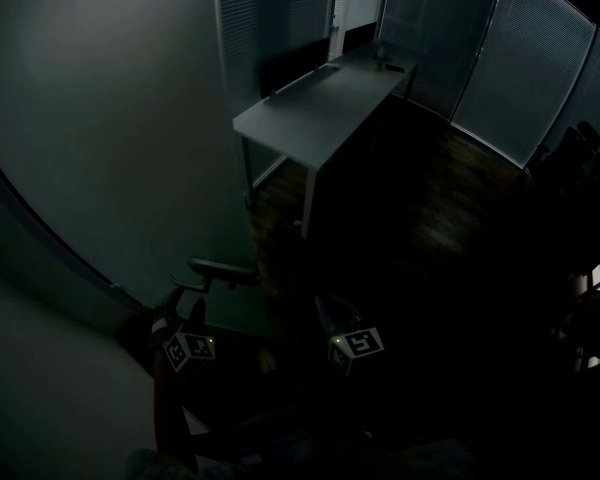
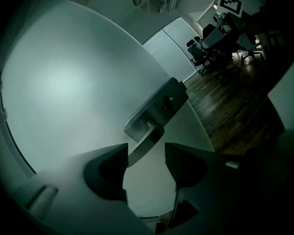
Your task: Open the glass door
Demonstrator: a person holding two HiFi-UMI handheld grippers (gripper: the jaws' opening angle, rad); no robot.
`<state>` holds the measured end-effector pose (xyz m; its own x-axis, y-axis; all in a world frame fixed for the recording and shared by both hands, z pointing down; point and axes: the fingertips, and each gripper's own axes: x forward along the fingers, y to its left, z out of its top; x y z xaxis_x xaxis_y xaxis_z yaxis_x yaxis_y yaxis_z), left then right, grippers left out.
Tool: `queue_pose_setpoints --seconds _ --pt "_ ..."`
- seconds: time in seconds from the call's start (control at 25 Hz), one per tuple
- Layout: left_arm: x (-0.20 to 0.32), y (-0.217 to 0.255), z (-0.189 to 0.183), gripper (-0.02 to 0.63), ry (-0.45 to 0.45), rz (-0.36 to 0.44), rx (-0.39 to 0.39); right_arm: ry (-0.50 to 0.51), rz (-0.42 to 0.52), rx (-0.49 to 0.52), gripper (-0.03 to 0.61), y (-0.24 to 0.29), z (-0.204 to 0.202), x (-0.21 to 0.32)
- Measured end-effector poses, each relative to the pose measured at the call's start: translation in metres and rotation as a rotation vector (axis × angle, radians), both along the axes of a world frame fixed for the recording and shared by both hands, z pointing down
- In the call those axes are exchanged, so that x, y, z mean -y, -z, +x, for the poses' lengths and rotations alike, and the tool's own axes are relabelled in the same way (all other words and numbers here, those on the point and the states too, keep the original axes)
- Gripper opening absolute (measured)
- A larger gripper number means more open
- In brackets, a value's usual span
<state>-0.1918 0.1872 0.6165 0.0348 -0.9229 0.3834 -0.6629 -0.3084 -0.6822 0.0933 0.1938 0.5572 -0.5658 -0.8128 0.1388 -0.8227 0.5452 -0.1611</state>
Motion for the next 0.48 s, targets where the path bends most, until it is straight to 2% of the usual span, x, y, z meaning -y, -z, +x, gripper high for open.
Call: queue_pose_setpoints --seconds 0.12,0.2,0.48 --pt "-0.012 0.011 0.009 0.241 -0.003 0.018 -0.048 0.010 0.001 0.001 -0.002 0.003 -0.003 -0.002" --pt "-0.019 0.017 0.019 0.225 -0.011 0.031 -0.121 0.014 0.001 0.003 -0.002 0.002 -0.005 -0.003" --pt "-0.041 0.055 0.062 0.156 -0.069 0.067 -0.581 -0.003 -0.004 0.011 -0.002 0.001 -0.002 -0.008"
